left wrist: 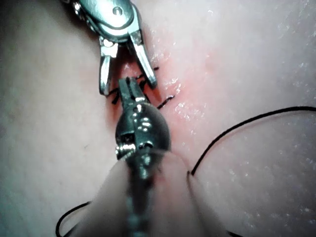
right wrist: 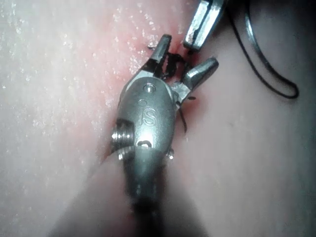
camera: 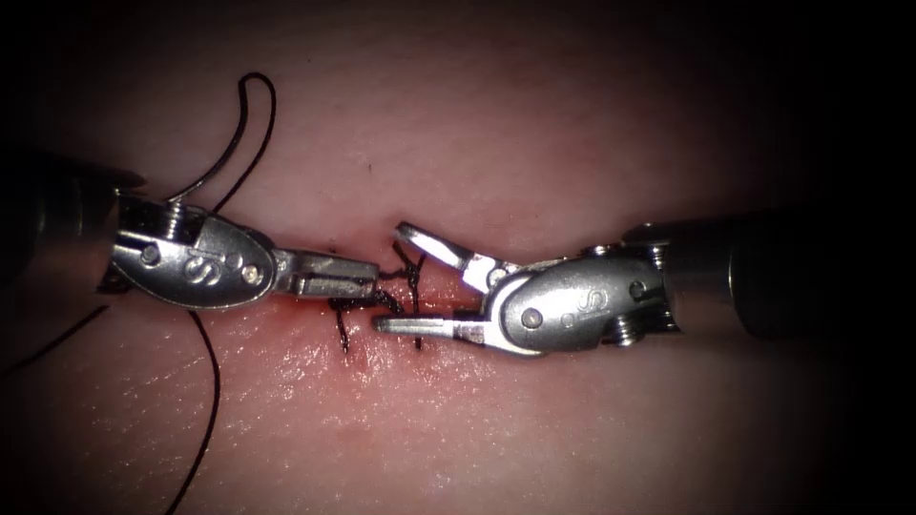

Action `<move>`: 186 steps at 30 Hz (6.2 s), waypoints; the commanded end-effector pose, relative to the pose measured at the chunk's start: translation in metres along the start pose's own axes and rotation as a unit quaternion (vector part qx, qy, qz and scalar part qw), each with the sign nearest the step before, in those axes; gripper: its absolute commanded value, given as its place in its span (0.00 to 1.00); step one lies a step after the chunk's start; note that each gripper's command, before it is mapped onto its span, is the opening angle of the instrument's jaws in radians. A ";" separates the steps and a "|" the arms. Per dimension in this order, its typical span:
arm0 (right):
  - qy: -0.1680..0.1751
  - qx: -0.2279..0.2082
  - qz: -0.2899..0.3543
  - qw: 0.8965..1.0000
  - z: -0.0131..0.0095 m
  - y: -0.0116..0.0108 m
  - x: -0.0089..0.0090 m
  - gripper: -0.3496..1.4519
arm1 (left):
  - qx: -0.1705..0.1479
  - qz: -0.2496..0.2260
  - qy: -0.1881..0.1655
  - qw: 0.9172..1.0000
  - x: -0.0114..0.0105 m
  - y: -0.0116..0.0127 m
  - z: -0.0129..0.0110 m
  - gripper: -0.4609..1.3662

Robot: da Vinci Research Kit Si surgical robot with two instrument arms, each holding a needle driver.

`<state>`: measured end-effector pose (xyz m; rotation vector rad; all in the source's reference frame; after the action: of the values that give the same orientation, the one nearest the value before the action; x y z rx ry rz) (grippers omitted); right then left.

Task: Wound Closure
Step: With the right gripper cut the suture end, then set down the cut suture piece from the left hand

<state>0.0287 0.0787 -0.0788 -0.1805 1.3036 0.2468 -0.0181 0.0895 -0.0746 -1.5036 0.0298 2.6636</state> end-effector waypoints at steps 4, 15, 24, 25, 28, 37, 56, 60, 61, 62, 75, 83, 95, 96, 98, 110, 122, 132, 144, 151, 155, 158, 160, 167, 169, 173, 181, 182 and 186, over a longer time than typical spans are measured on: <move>-0.003 0.000 -0.010 1.000 0.0010 0.0001 0.0000 0.99 | -0.002 -0.001 0.000 1.000 0.0002 0.0000 -0.0001 0.06; -0.008 -0.007 -0.025 1.000 0.0029 -0.0004 0.0001 0.99 | -0.007 -0.005 0.002 1.000 0.0012 0.0007 0.0009 0.06; -0.001 0.001 -0.028 1.000 0.0038 -0.0008 0.0004 0.94 | -0.008 -0.006 0.003 1.000 0.0015 0.0008 0.0012 0.06; 0.000 0.002 -0.028 1.000 0.0037 -0.0008 0.0004 0.92 | -0.008 -0.006 0.003 1.000 0.0015 0.0008 0.0012 0.06; 0.014 0.013 -0.028 0.999 0.0035 -0.0010 0.0006 0.51 | -0.008 -0.006 0.002 1.000 0.0016 0.0008 0.0013 0.06; 0.010 0.022 -0.022 0.999 0.0032 -0.0010 0.0006 0.00 | -0.009 -0.006 0.003 1.000 0.0017 0.0009 0.0013 0.06; 0.011 -0.003 -0.015 1.000 0.0003 0.0002 0.0006 0.99 | -0.014 -0.005 0.006 1.000 0.0011 0.0002 -0.0018 0.06; 0.008 -0.002 -0.016 1.000 -0.0007 0.0001 0.0007 0.99 | -0.014 -0.004 0.006 1.000 0.0009 0.0004 -0.0019 0.06; 0.008 0.000 -0.016 1.000 -0.0011 0.0000 0.0008 0.99 | -0.015 -0.004 0.006 1.000 0.0008 0.0004 -0.0021 0.06; 0.008 0.001 -0.016 1.000 -0.0014 -0.0001 0.0008 1.00 | -0.015 -0.003 0.007 1.000 0.0008 0.0004 -0.0022 0.06; 0.002 0.019 -0.017 1.000 -0.0066 0.0004 0.0031 0.99 | 0.019 -0.003 -0.011 1.000 -0.0016 -0.0011 -0.0052 0.06; -0.023 0.016 -0.018 0.999 -0.0111 0.0003 0.0035 0.99 | 0.052 -0.011 -0.031 0.998 -0.0023 -0.0051 -0.0028 0.06; -0.045 -0.001 -0.021 0.999 -0.0133 0.0012 0.0025 0.99 | 0.076 -0.030 -0.038 0.996 -0.0039 -0.0078 0.0031 0.06; -0.045 -0.001 -0.021 0.999 -0.0133 0.0012 0.0025 0.99 | 0.076 -0.029 -0.040 0.996 -0.0041 -0.0078 0.0035 0.06; -0.045 -0.001 -0.021 0.999 -0.0133 0.0012 0.0024 0.99 | 0.075 -0.031 -0.038 0.996 -0.0049 -0.0076 0.0045 0.06; -0.047 -0.002 -0.021 0.999 -0.0138 0.0011 0.0024 0.98 | 0.058 -0.087 -0.050 0.993 -0.0086 -0.0062 0.0073 0.06; -0.052 -0.006 -0.025 0.998 -0.0142 0.0010 0.0022 0.98 | 0.006 -0.213 -0.097 0.972 -0.0110 -0.0044 0.0083 0.45; -0.053 -0.008 -0.026 0.998 -0.0143 0.0008 0.0022 0.98 | -0.008 -0.232 -0.144 0.962 -0.0112 -0.0037 0.0070 0.62; -0.053 -0.008 -0.023 0.998 -0.0143 0.0008 0.0021 0.98 | -0.022 -0.253 -0.144 0.956 -0.0128 -0.0028 0.0026 0.58; -0.053 -0.009 -0.023 0.998 -0.0143 0.0008 0.0022 0.98 | -0.025 -0.257 -0.146 0.955 -0.0128 -0.0028 0.0011 0.61; -0.054 -0.008 -0.020 0.998 -0.0142 0.0008 0.0021 0.98 | -0.029 -0.262 -0.146 0.953 -0.0115 -0.0026 0.0003 0.59; -0.055 -0.009 -0.020 0.998 -0.0141 0.0008 0.0021 0.98 | -0.029 -0.267 -0.149 0.952 -0.0096 -0.0029 -0.0002 0.61; -0.055 -0.009 -0.020 0.998 -0.0140 0.0008 0.0022 0.98 | -0.023 -0.261 -0.143 0.954 -0.0083 -0.0034 -0.0005 0.61; -0.059 -0.012 -0.020 0.998 -0.0133 0.0008 0.0020 0.98 | 0.007 -0.256 -0.072 0.964 -0.0028 -0.0056 -0.0020 0.49; -0.061 -0.013 -0.020 0.998 -0.0131 0.0009 0.0019 0.98 | 0.013 -0.255 -0.063 0.965 -0.0013 -0.0057 -0.0028 0.48; -0.065 -0.012 -0.020 0.998 -0.0128 0.0013 0.0016 0.98 | 0.015 -0.240 -0.065 0.968 0.0008 -0.0054 -0.0048 0.49; -0.062 -0.003 -0.014 0.998 -0.0126 0.0023 0.0018 0.97 | 0.017 -0.221 -0.060 0.973 0.0013 -0.0026 -0.0078 0.50; -0.062 -0.002 -0.013 0.998 -0.0126 0.0025 0.0019 0.98 | 0.019 -0.216 -0.058 0.975 0.0012 -0.0021 -0.0081 0.50; -0.060 0.003 -0.011 0.998 -0.0126 0.0028 0.0021 0.98 | 0.027 -0.204 -0.047 0.978 0.0012 -0.0012 -0.0085 0.46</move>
<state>0.0168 0.0782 -0.0840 -0.1825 1.1799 0.2385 -0.0115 0.0902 -0.0802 -1.2199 -0.1879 2.3762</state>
